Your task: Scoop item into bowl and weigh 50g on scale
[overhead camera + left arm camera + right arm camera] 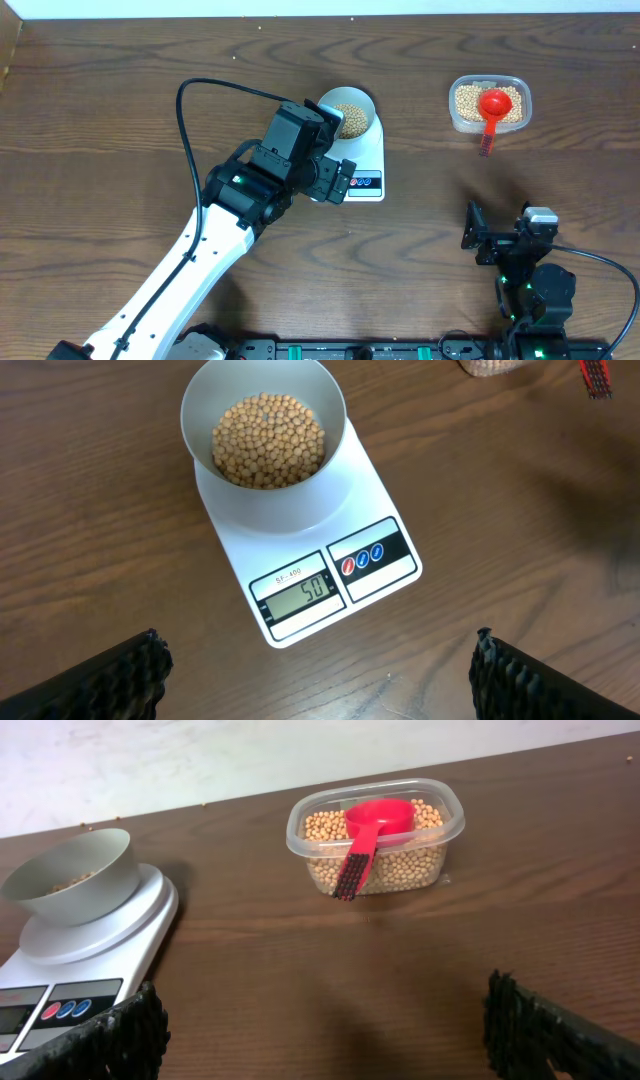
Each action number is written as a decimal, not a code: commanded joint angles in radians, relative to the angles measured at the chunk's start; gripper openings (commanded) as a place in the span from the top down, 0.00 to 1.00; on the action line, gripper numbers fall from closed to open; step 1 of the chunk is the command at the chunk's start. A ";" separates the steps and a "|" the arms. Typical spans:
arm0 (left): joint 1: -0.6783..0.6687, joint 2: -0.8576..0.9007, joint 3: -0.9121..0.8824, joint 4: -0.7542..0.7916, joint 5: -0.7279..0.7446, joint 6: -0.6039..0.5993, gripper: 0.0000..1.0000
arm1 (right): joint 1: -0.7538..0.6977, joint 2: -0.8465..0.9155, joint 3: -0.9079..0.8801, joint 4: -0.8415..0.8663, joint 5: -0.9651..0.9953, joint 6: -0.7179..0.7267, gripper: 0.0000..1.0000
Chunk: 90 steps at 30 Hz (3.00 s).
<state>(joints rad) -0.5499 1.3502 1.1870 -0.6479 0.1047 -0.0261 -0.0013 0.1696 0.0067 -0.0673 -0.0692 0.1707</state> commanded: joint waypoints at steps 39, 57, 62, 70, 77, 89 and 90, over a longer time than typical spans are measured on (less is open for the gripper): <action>0.005 0.003 0.004 -0.003 -0.009 -0.005 0.02 | 0.001 -0.038 0.000 -0.007 0.014 -0.015 0.01; 0.005 0.003 0.004 -0.003 -0.009 -0.005 0.02 | 0.001 -0.165 0.000 -0.005 0.014 -0.015 0.01; 0.005 0.003 0.004 -0.003 -0.009 -0.005 0.02 | 0.001 -0.165 0.000 -0.005 0.014 -0.015 0.01; 0.005 0.003 0.004 -0.003 -0.009 -0.005 0.02 | 0.001 -0.165 0.000 -0.005 0.014 -0.015 0.01; 0.005 0.003 0.004 -0.003 -0.009 -0.005 0.02 | 0.001 -0.165 0.000 -0.005 0.014 -0.015 0.01; 0.005 0.003 0.004 -0.003 -0.009 -0.005 0.02 | 0.001 -0.165 0.000 -0.005 0.014 -0.015 0.01; 0.005 0.003 0.004 -0.003 -0.009 -0.005 0.02 | 0.001 -0.165 0.000 -0.005 0.014 -0.015 0.01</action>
<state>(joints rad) -0.5499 1.3502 1.1870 -0.6479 0.1047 -0.0261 -0.0013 0.0143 0.0067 -0.0669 -0.0658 0.1707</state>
